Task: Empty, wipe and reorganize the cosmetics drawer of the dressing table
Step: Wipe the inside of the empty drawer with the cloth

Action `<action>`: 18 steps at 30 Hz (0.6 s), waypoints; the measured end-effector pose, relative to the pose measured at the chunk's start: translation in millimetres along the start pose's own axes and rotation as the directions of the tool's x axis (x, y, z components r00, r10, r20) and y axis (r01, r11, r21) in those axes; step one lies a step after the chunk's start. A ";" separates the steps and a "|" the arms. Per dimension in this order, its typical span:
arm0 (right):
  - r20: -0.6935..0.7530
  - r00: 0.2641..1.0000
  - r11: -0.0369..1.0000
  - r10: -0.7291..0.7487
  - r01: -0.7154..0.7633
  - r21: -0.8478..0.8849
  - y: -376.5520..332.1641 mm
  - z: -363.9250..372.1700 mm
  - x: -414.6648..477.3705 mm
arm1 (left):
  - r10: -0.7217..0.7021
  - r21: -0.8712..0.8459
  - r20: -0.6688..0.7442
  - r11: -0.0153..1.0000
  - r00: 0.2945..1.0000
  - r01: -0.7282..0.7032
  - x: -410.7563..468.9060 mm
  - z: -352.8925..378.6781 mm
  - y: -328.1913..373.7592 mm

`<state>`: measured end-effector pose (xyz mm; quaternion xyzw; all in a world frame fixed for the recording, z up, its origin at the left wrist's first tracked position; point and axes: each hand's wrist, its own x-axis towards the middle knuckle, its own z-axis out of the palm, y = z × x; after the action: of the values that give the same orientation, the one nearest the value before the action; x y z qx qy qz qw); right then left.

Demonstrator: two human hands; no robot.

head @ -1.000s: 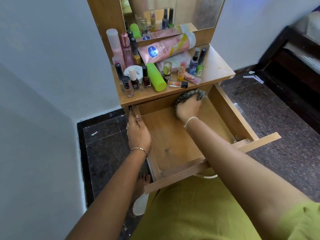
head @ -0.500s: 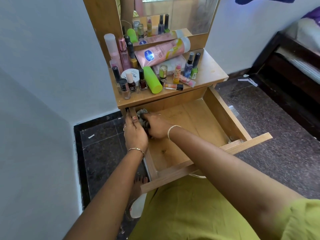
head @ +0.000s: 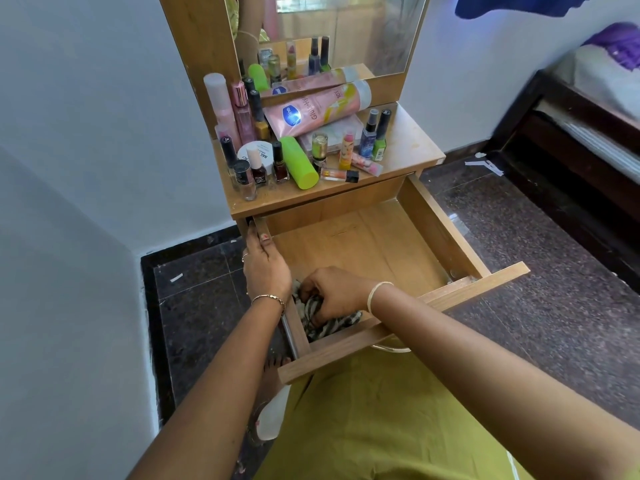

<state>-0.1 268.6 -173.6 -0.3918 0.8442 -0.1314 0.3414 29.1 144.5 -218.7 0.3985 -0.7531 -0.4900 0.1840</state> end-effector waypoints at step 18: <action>-0.438 0.841 0.808 0.317 -0.482 -0.340 52.1 -52.5 38.4 | -0.007 -0.002 0.024 1.000 1.000 0.007 -1.7 -1.5 2.0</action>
<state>-83.2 271.6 -178.9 -0.2372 0.9635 0.0681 0.1040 30.3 145.3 -216.0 0.3951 -0.7534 -0.4960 0.1738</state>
